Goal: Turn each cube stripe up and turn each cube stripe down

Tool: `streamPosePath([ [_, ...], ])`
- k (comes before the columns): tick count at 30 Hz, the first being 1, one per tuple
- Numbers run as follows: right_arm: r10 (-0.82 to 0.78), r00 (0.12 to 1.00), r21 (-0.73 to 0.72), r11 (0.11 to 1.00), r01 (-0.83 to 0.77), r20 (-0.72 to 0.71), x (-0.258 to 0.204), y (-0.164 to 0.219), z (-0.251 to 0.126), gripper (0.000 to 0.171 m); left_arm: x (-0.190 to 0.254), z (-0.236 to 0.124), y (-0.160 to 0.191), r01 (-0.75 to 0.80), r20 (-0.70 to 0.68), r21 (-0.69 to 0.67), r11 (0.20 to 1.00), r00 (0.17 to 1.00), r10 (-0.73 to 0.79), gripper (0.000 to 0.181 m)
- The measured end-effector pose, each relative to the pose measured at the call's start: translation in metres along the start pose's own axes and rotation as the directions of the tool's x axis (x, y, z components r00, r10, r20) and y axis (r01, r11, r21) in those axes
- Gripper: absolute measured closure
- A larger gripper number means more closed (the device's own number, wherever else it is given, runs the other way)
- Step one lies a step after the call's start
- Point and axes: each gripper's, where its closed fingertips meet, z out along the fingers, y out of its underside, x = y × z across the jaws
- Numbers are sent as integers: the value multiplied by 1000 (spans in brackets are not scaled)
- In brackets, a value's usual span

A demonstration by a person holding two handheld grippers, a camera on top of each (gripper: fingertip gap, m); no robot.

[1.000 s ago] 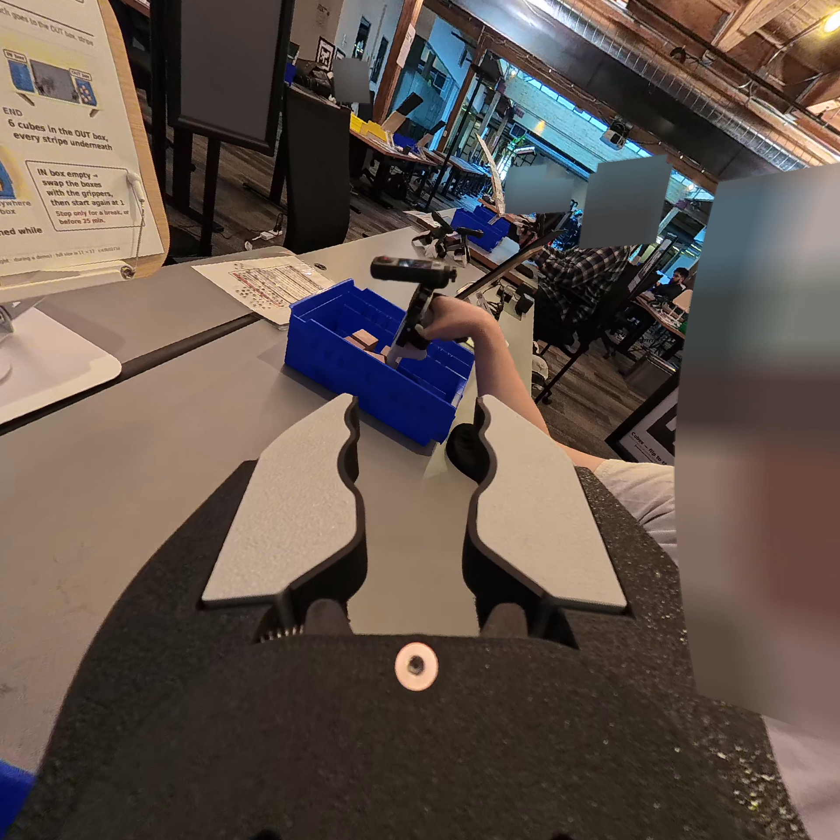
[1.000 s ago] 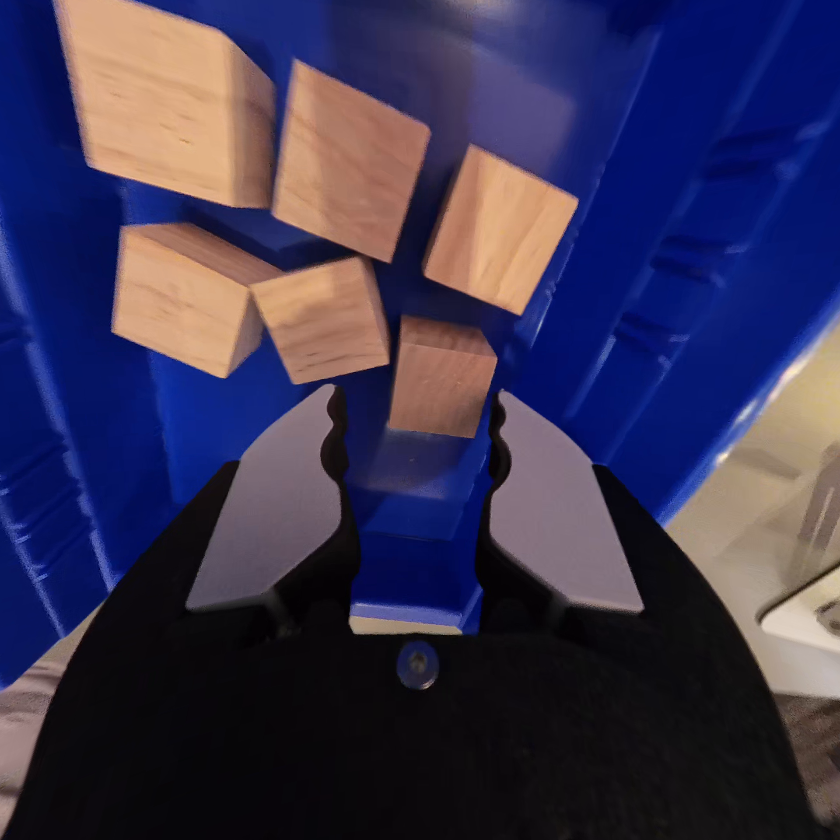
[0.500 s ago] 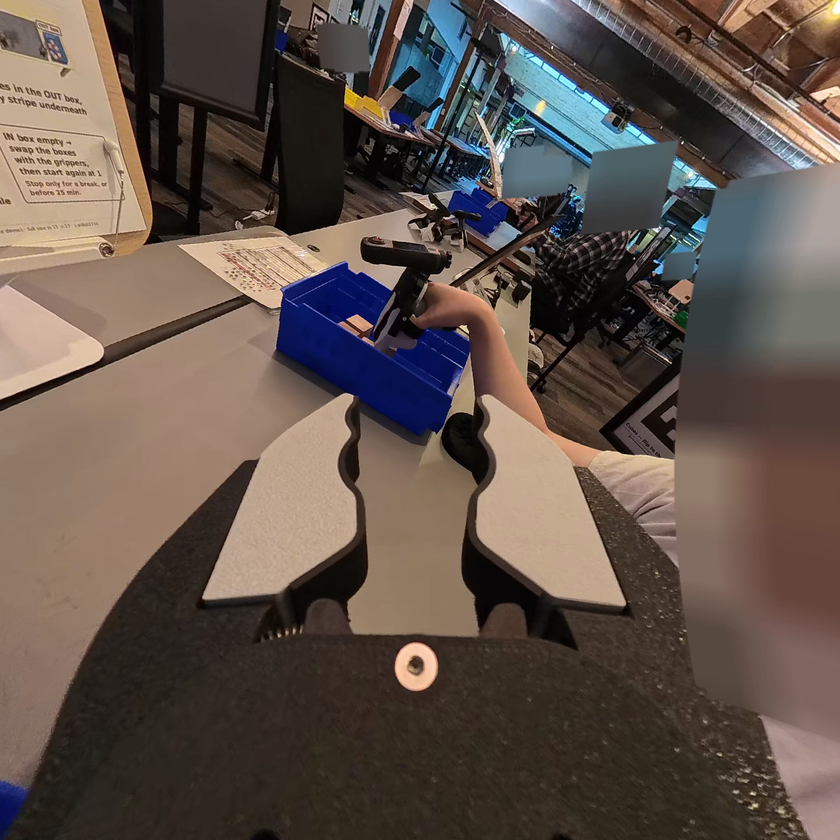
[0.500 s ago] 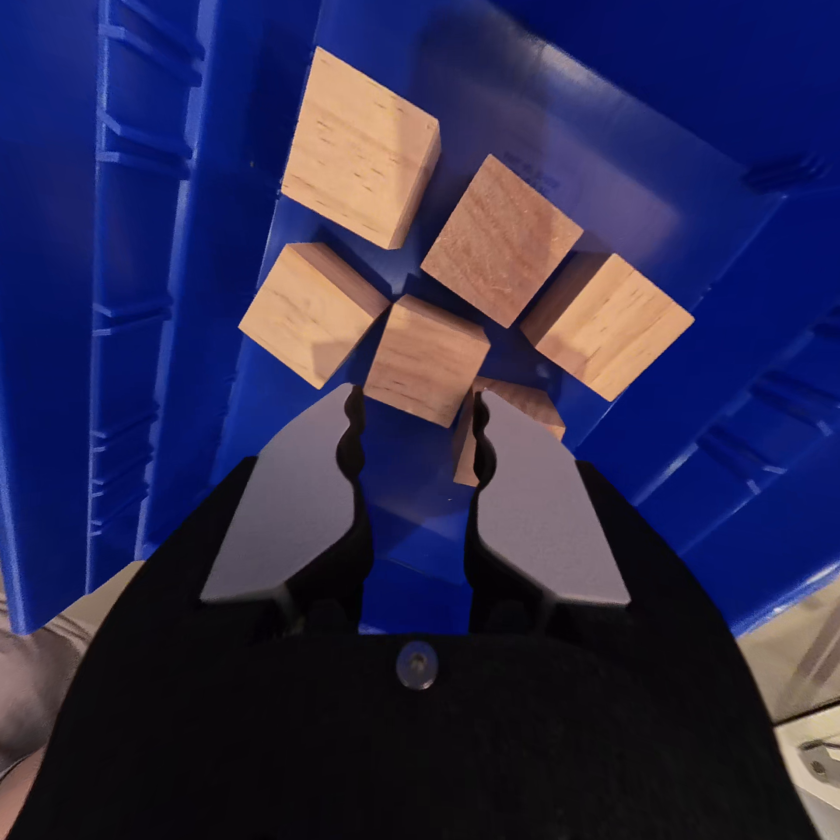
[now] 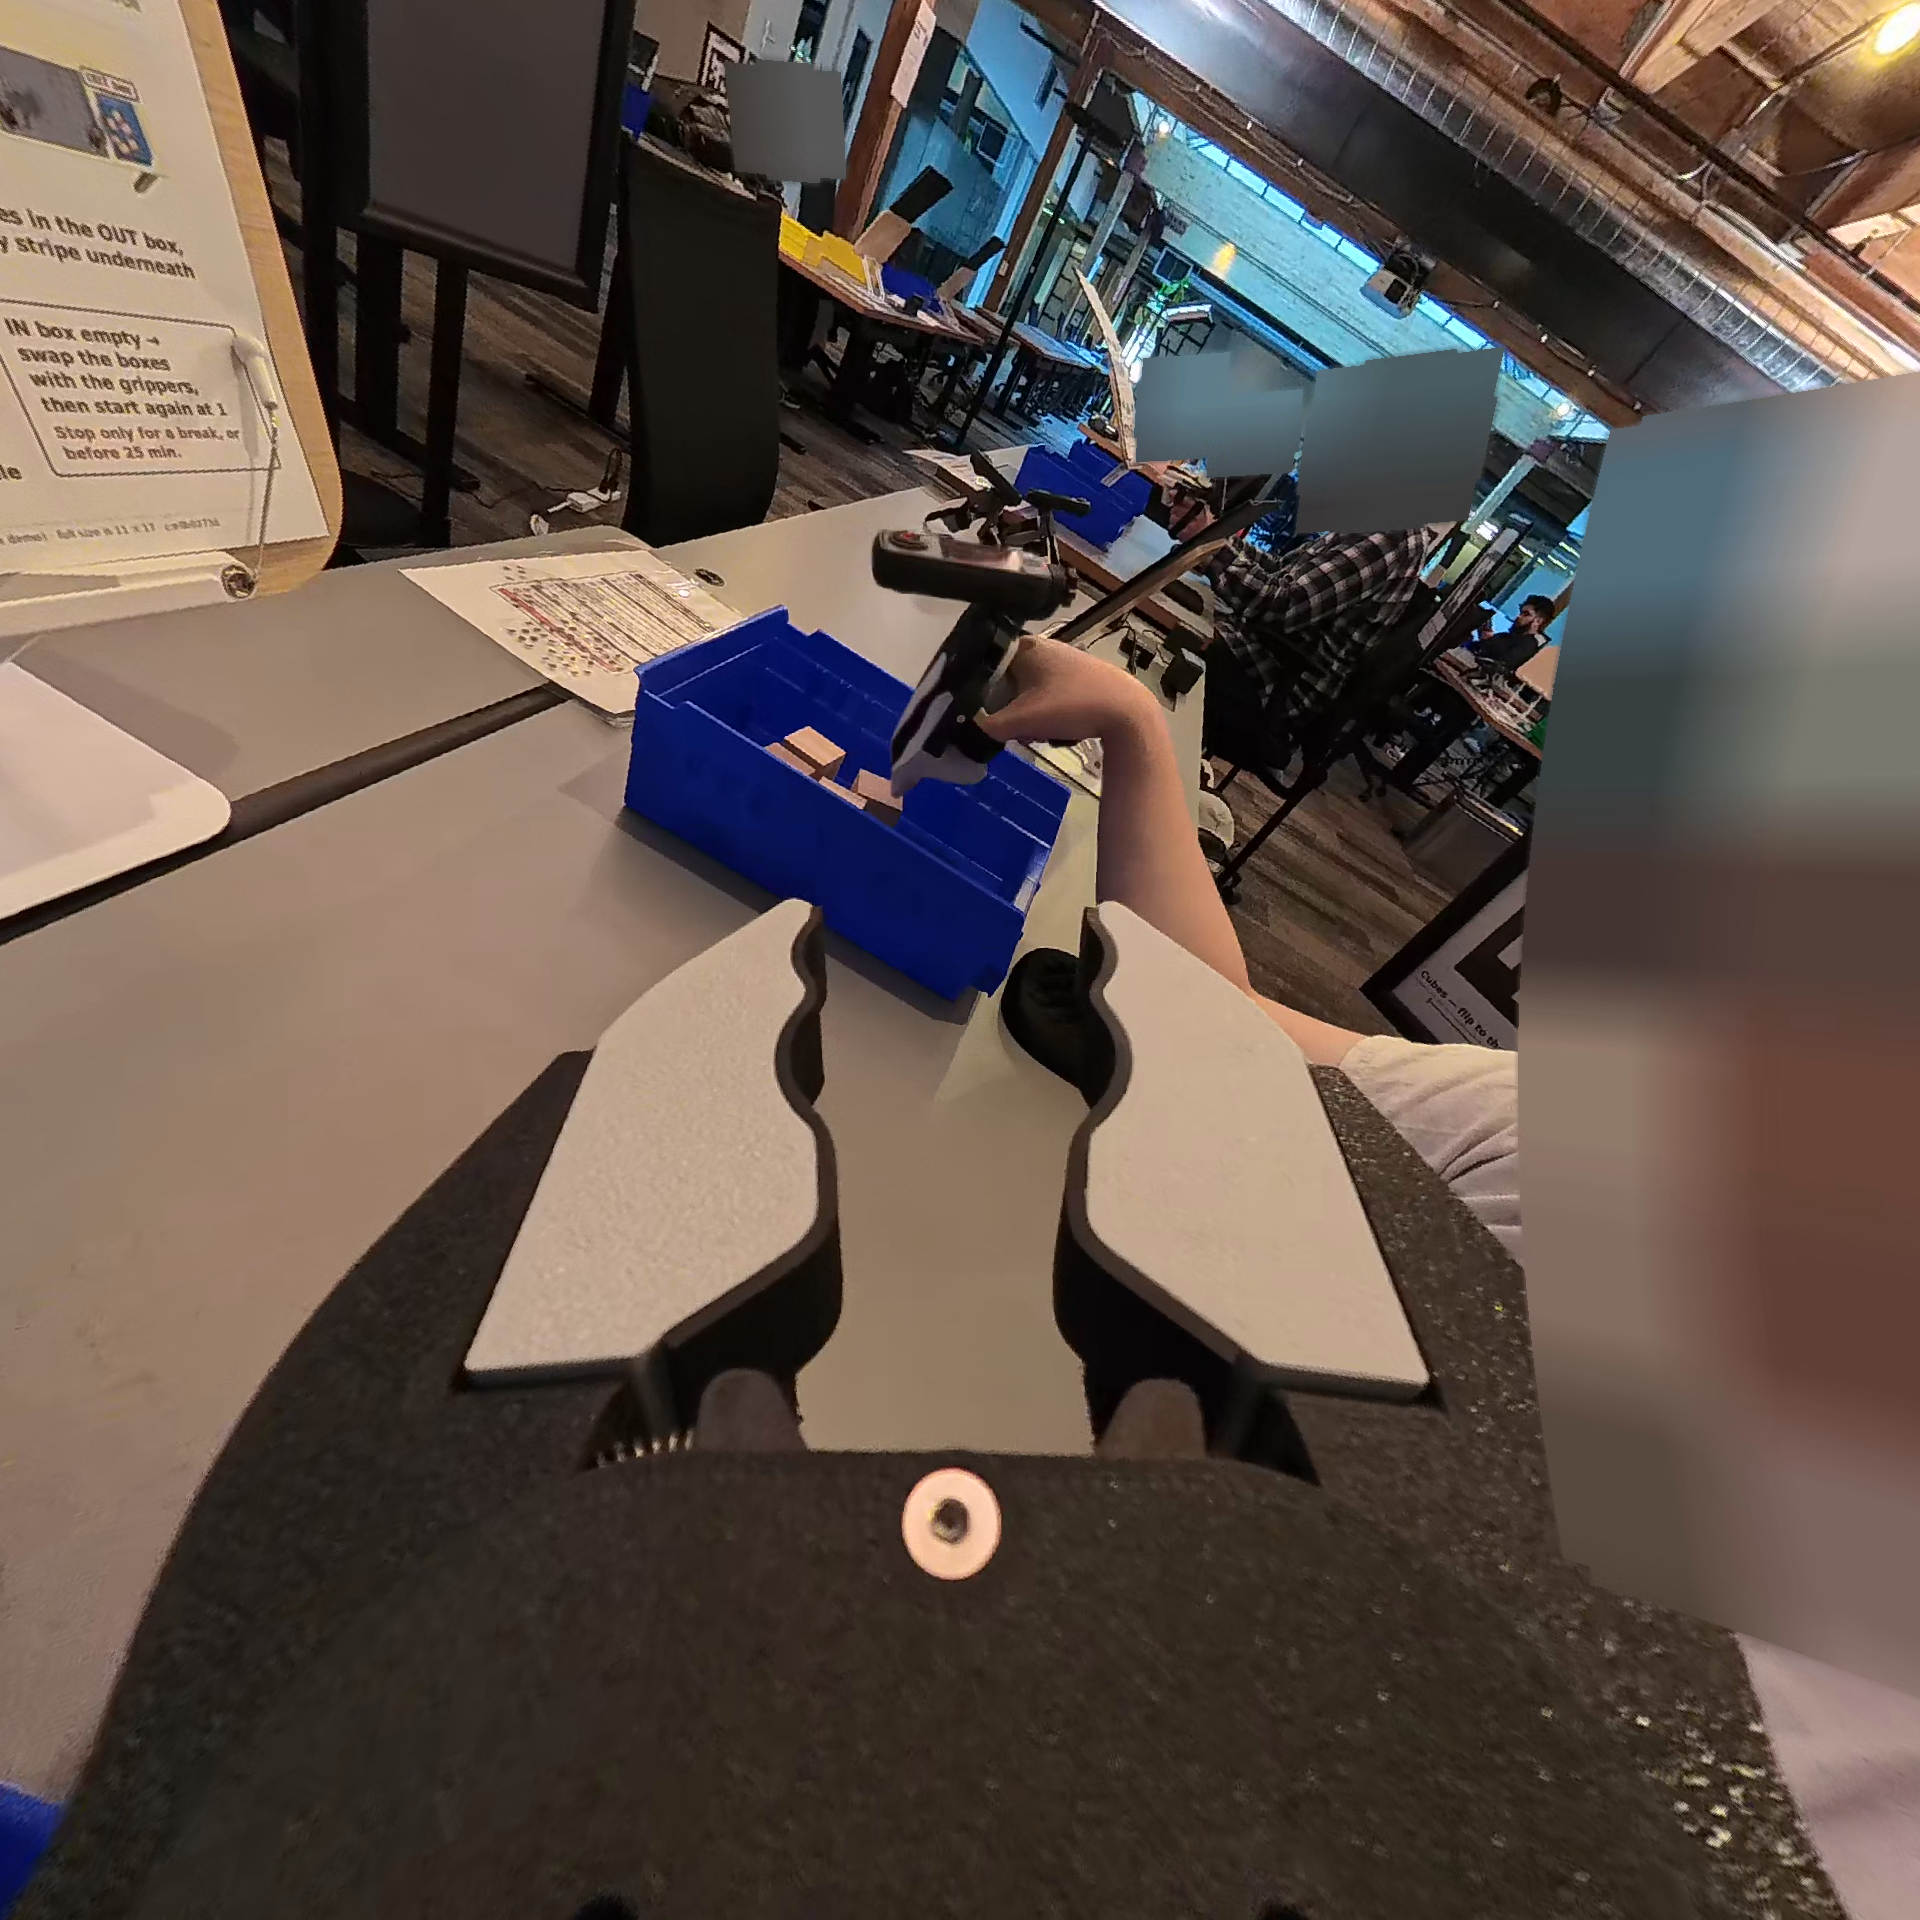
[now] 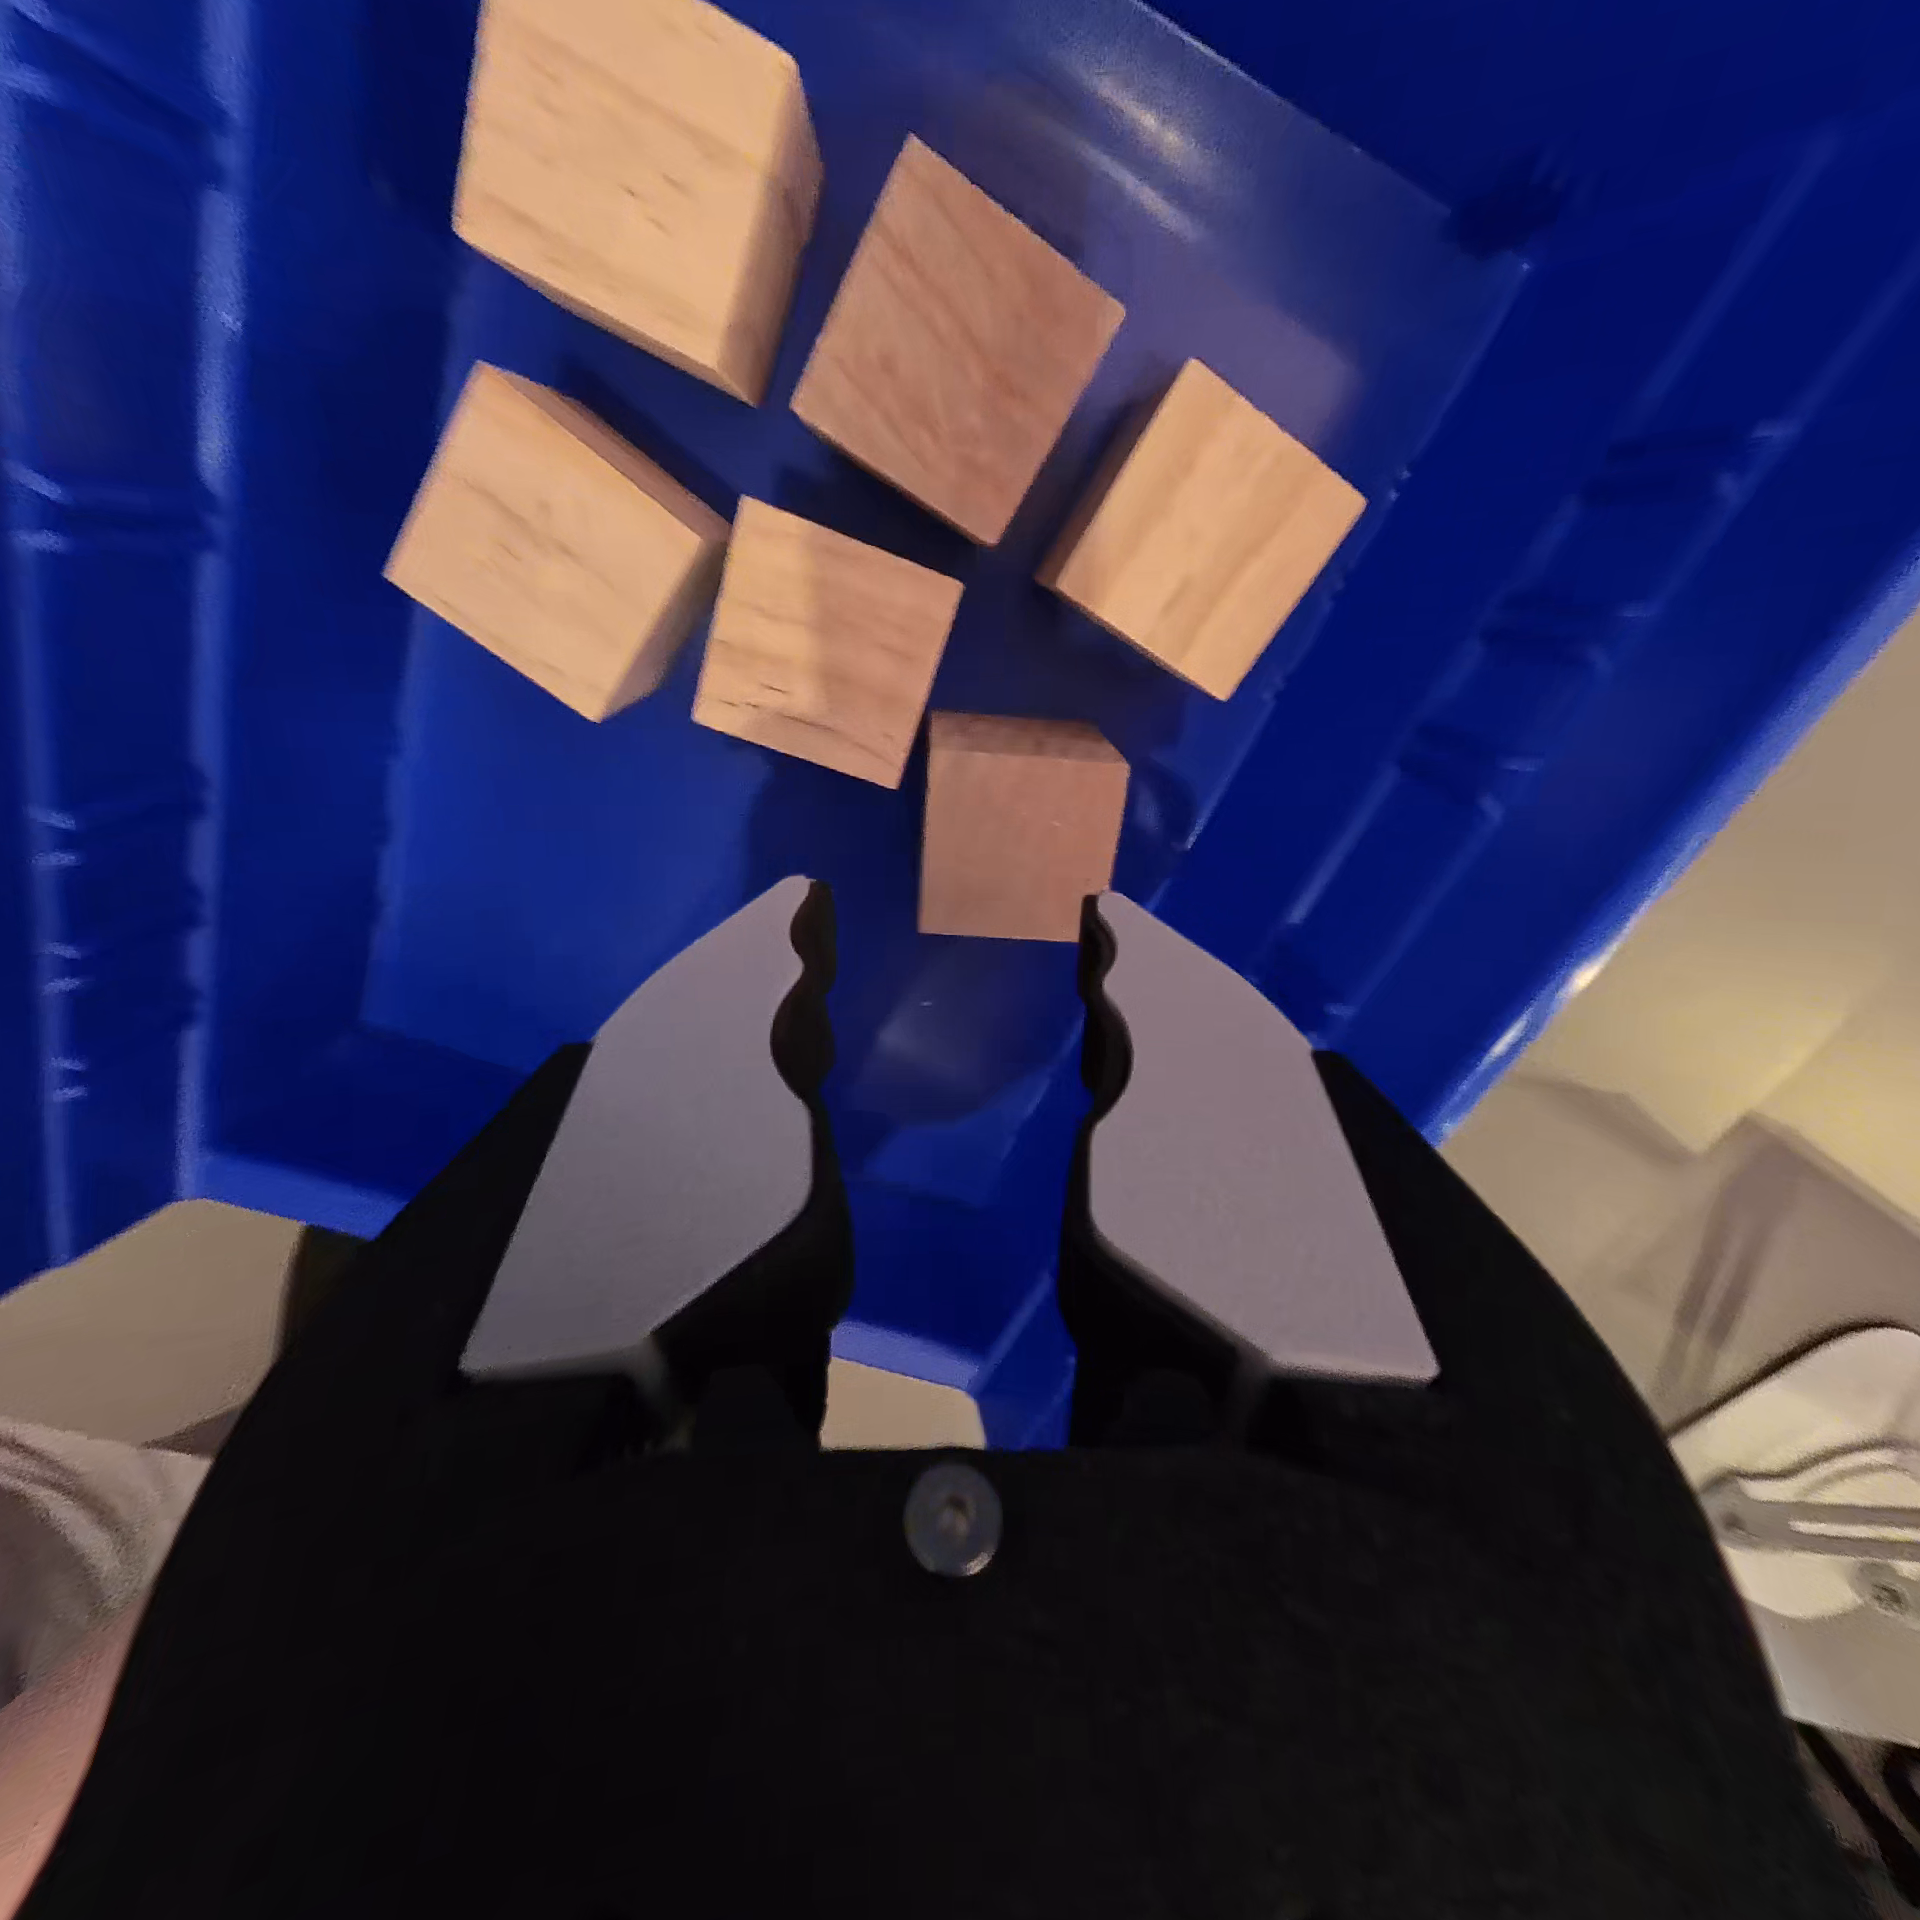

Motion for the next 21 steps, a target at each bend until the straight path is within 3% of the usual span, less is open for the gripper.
streamPosePath([
  [7,-30,999,-93,995,27,-29,12,12,19,121,3,4,5,-4,-8,-26,1000,1000,3,135],
  [10,-5,1000,-116,993,3,-14,13,13,26,128,3,4,5,0,-11,-29,1000,1000,-1,135],
  [18,138,990,-82,987,-135,30,13,6,27,129,1,4,4,7,-6,-23,1000,1000,-7,135],
  [21,139,989,-13,990,-138,51,10,2,10,127,1,0,2,6,-1,-18,1000,1000,-6,135],
])
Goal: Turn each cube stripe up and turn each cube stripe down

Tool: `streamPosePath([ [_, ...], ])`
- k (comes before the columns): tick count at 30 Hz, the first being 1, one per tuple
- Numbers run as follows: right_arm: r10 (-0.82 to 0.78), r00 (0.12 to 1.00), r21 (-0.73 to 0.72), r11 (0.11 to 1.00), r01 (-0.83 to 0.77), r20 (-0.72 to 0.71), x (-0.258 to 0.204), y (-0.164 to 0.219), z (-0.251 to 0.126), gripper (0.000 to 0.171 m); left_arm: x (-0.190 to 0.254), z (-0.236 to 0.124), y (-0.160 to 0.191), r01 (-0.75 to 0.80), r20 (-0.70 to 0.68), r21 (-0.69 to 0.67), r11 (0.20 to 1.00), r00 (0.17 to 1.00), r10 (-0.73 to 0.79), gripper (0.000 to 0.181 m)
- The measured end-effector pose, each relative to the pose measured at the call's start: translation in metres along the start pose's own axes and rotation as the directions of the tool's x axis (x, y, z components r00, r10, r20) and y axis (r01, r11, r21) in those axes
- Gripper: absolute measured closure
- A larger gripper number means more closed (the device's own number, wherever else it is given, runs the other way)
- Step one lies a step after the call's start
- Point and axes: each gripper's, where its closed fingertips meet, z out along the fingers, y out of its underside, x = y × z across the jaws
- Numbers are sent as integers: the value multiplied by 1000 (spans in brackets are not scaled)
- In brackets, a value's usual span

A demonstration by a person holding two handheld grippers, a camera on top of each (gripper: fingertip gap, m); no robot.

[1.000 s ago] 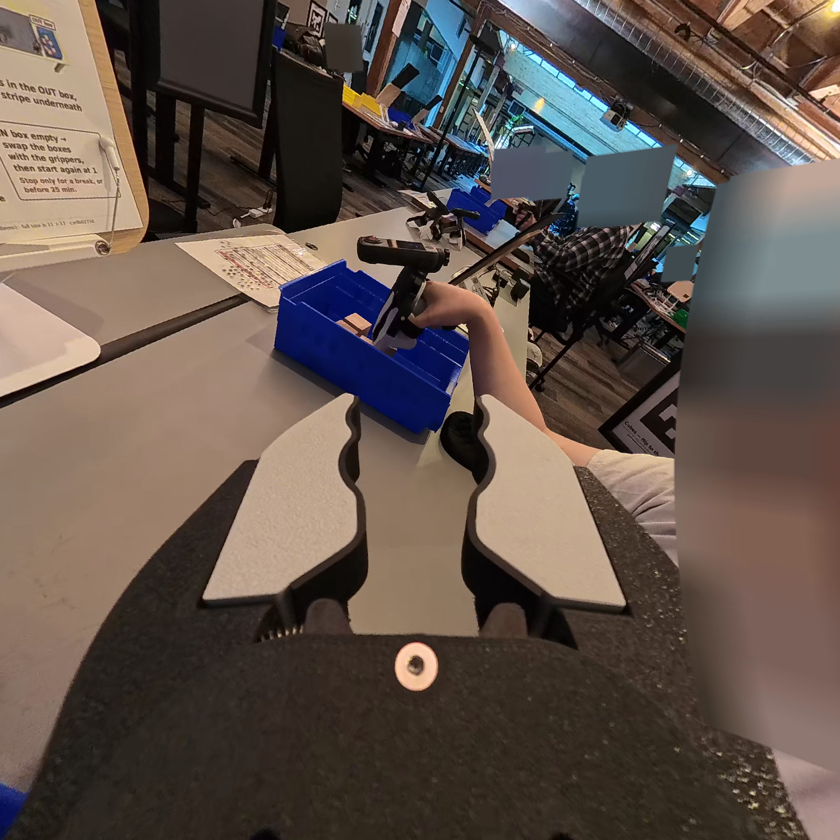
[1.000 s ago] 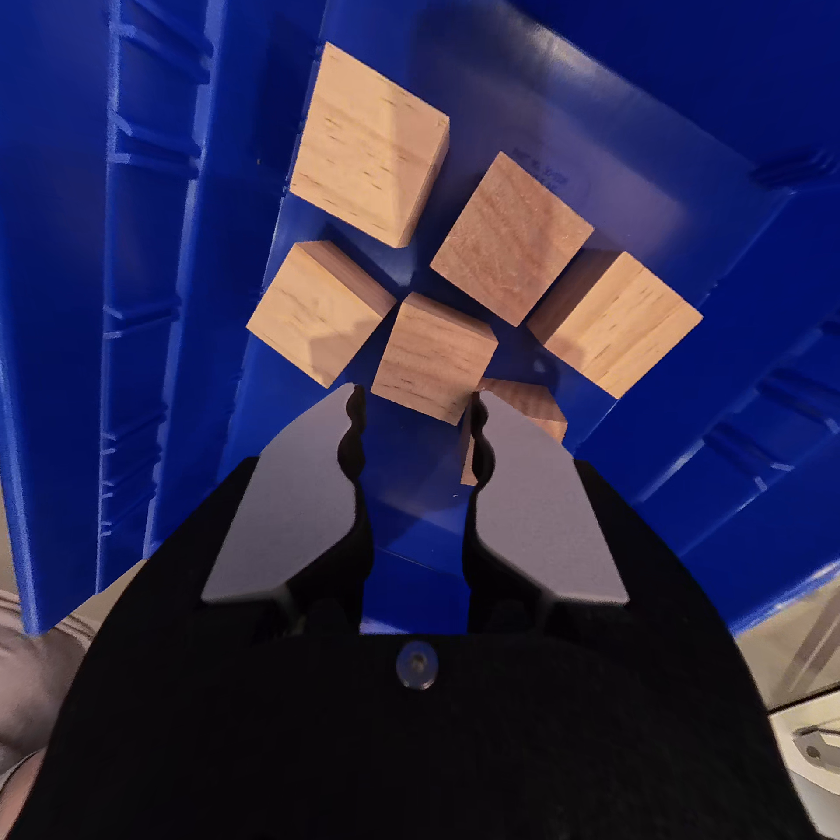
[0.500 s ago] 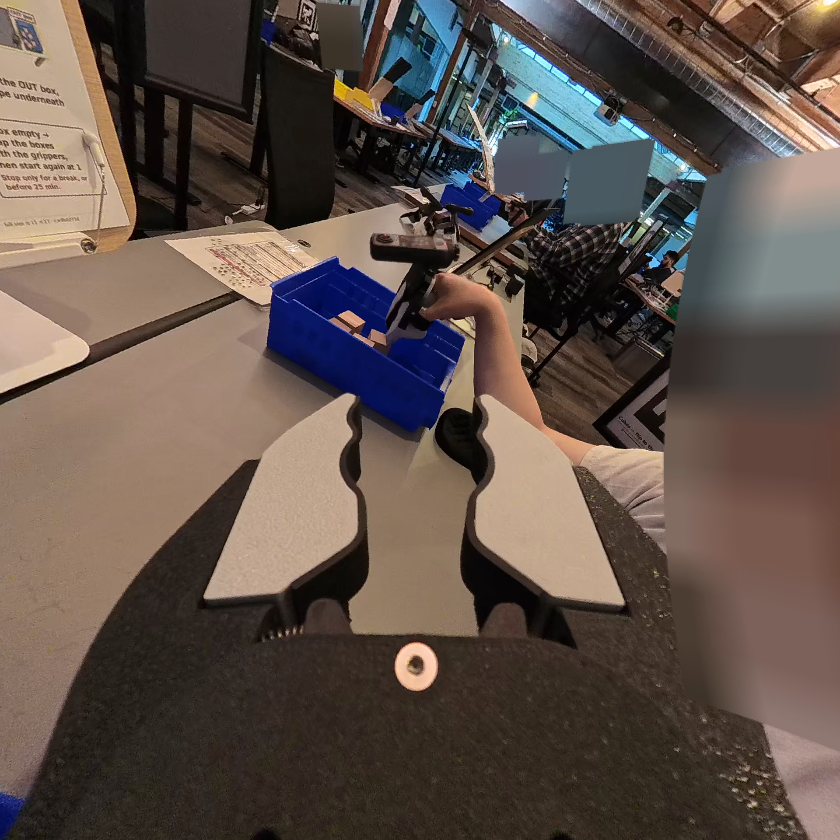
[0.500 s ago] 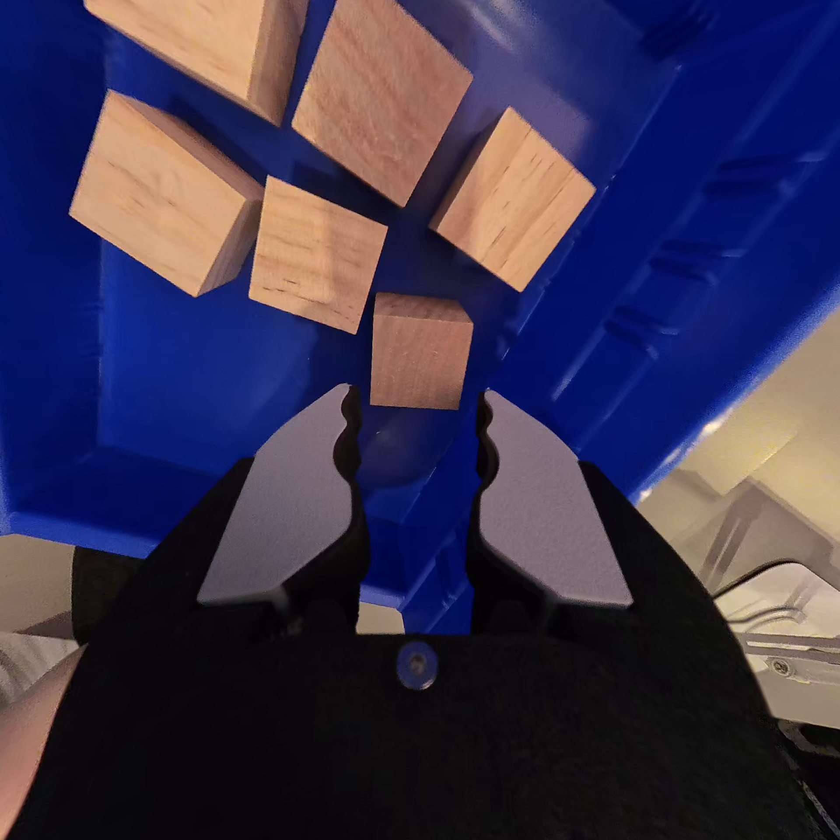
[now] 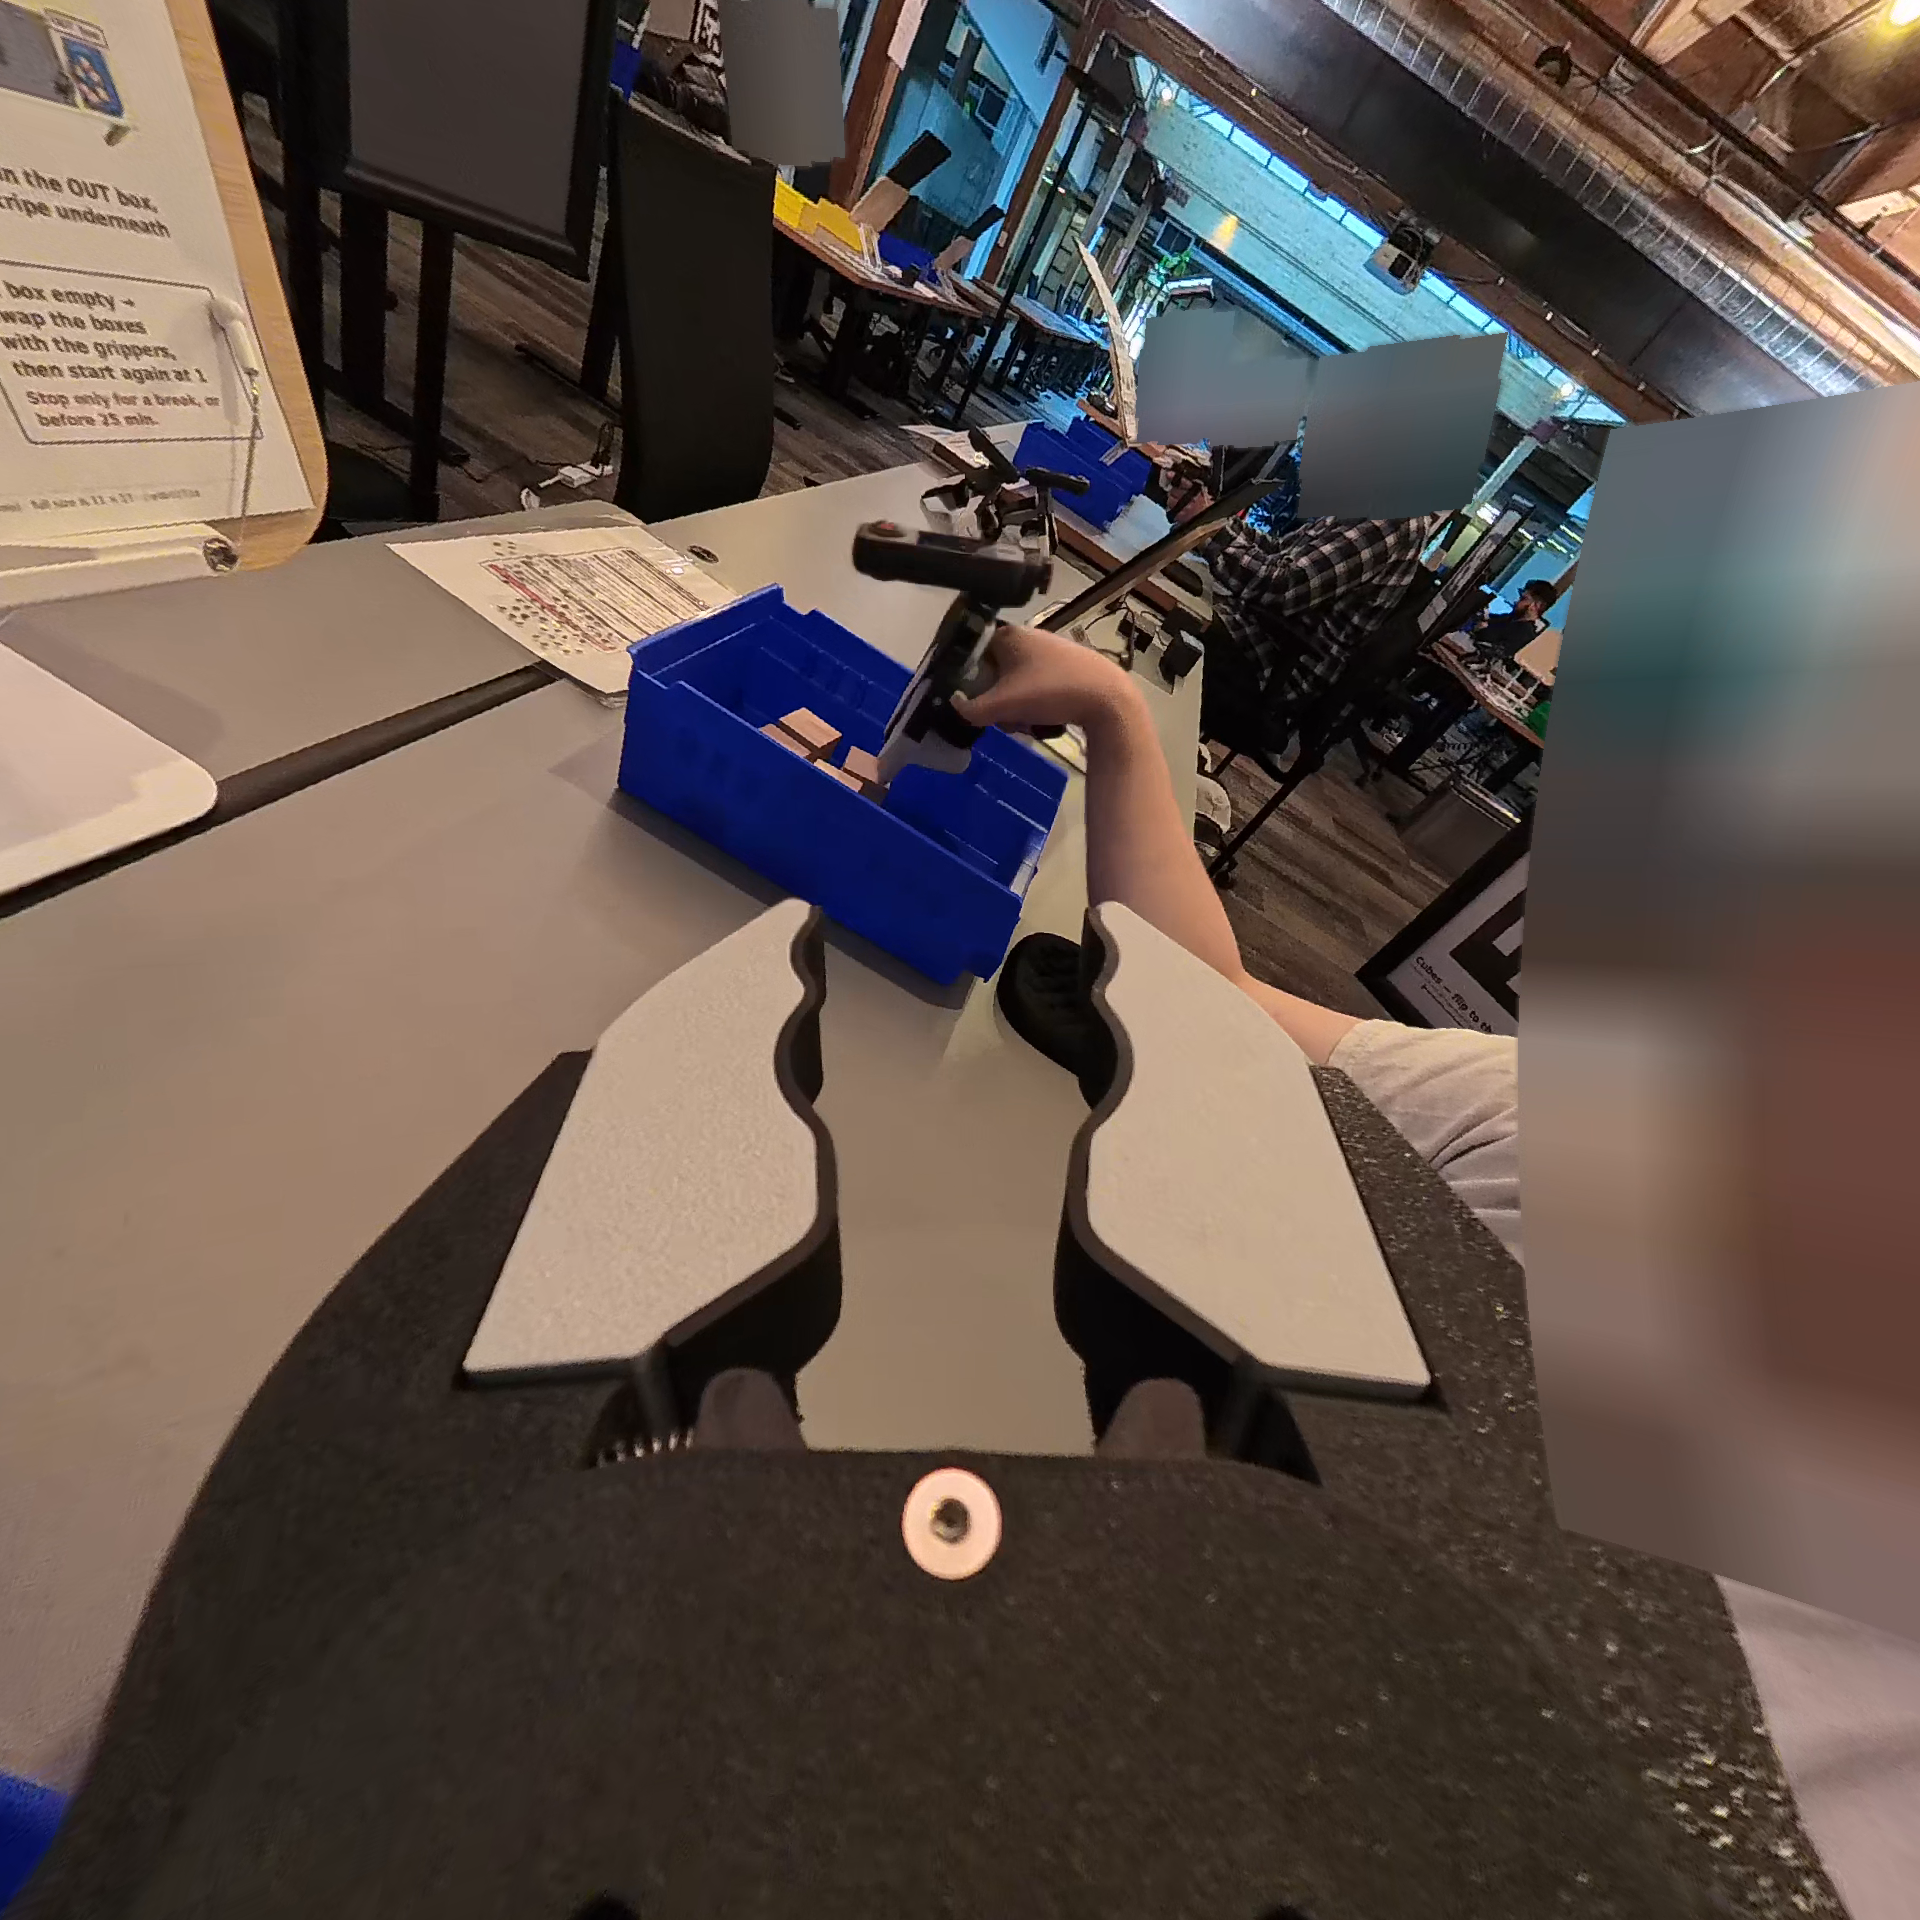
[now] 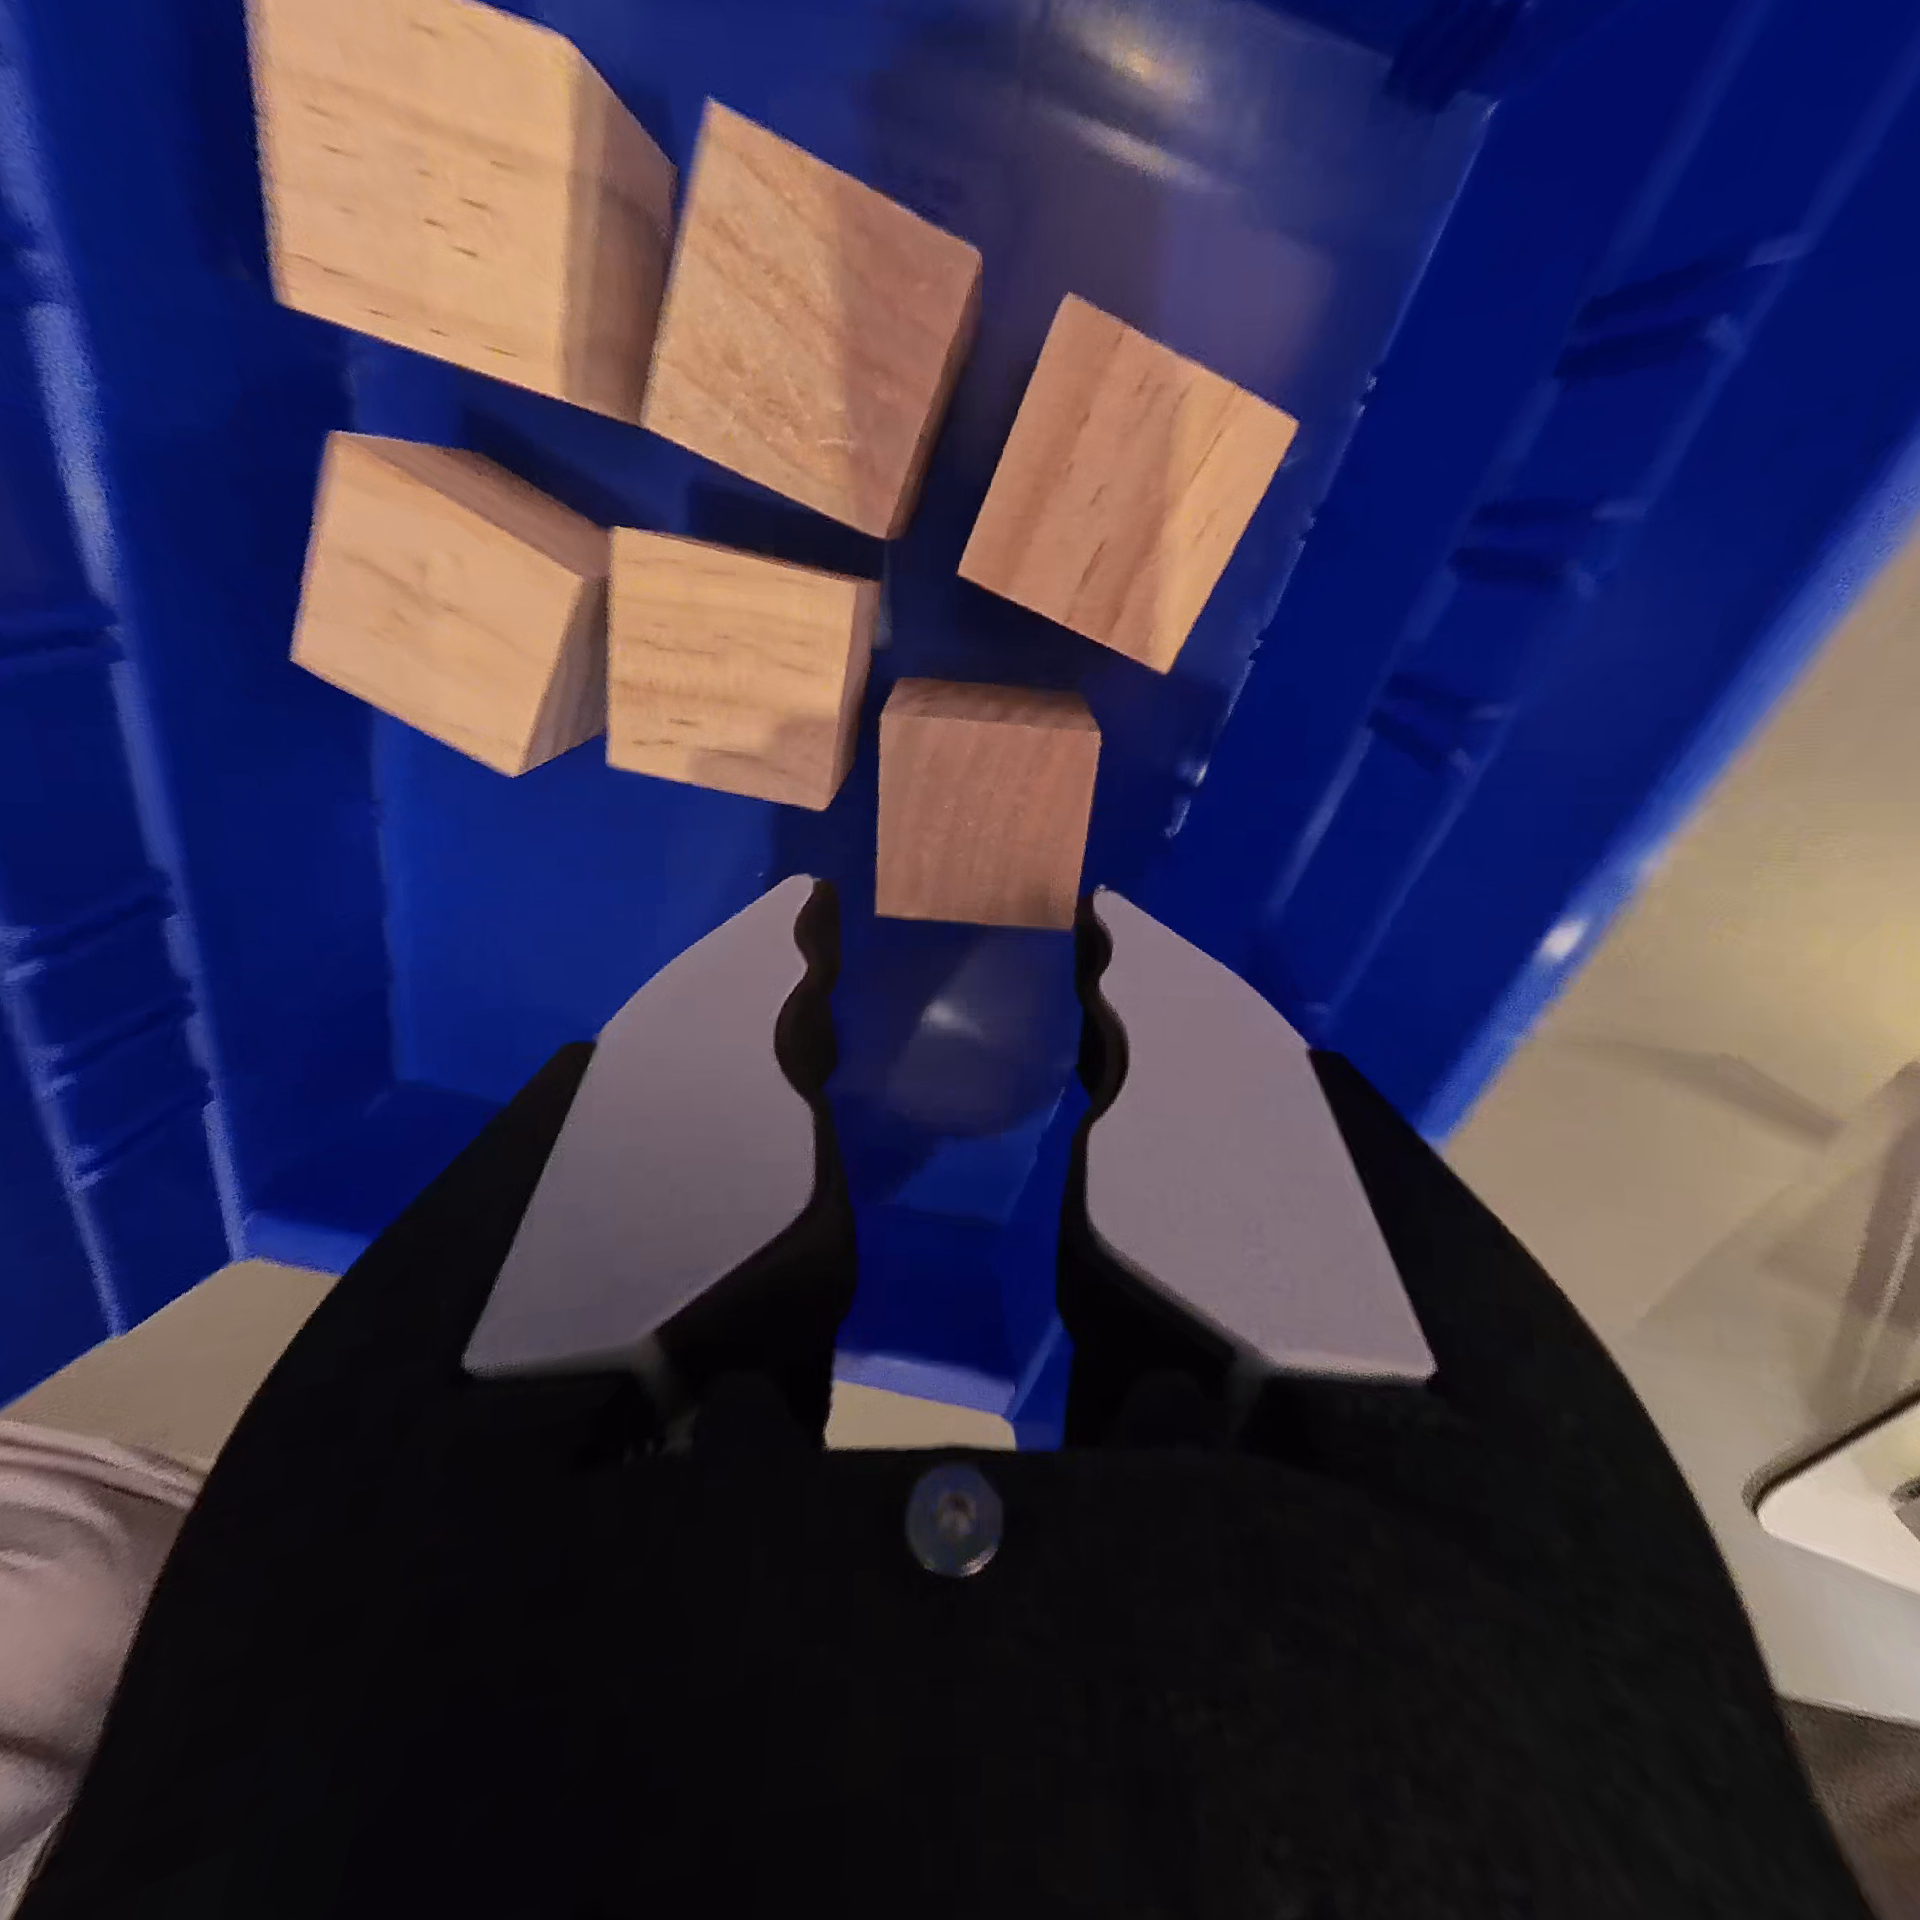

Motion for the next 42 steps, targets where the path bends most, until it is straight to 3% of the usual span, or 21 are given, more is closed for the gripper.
streamPosePath([
  [4,-44,993,368,926,80,-107,9,-25,-71,131,-3,-22,-12,-38,60,46,998,998,35,132],
  [6,7,991,507,860,61,-132,23,-26,-91,120,-17,-39,-17,-75,191,53,996,980,64,131],
  [7,6,992,510,858,61,-129,30,-21,-85,119,-31,-51,-17,-94,299,32,995,951,80,131],
  [8,8,992,419,907,47,-129,39,-7,-69,120,-48,-65,-12,-104,433,-25,994,895,104,131],
  [10,76,984,247,968,-35,-162,63,19,-43,121,-85,-107,5,-55,681,-179,982,714,164,131],
  [12,82,994,284,957,-58,-73,60,11,-33,125,-110,-151,9,-3,821,-197,980,546,166,130],
  [16,115,993,252,962,-107,-15,60,10,-20,136,-142,-219,16,98,897,-8,995,440,-36,129],
  [20,69,996,160,984,-76,49,51,16,0,165,-179,-279,87,439,963,-35,898,254,-87,118],
  [21,67,997,144,987,-73,49,51,17,3,164,-187,-286,100,488,968,-47,871,236,-80,119],
  [28,97,994,116,988,-101,41,48,18,4,164,-218,-281,158,706,953,-79,704,260,-153,131],
  [31,111,993,92,989,-114,38,44,18,4,164,-224,-281,176,761,965,-122,637,241,-104,153],
  [36,91,993,58,994,-95,70,21,10,6,164,-235,-273,182,779,973,-158,607,228,-39,171],
  [42,42,989,35,998,-48,141,-28,-11,9,163,-234,-228,180,771,947,-214,599,314,-65,175],
])
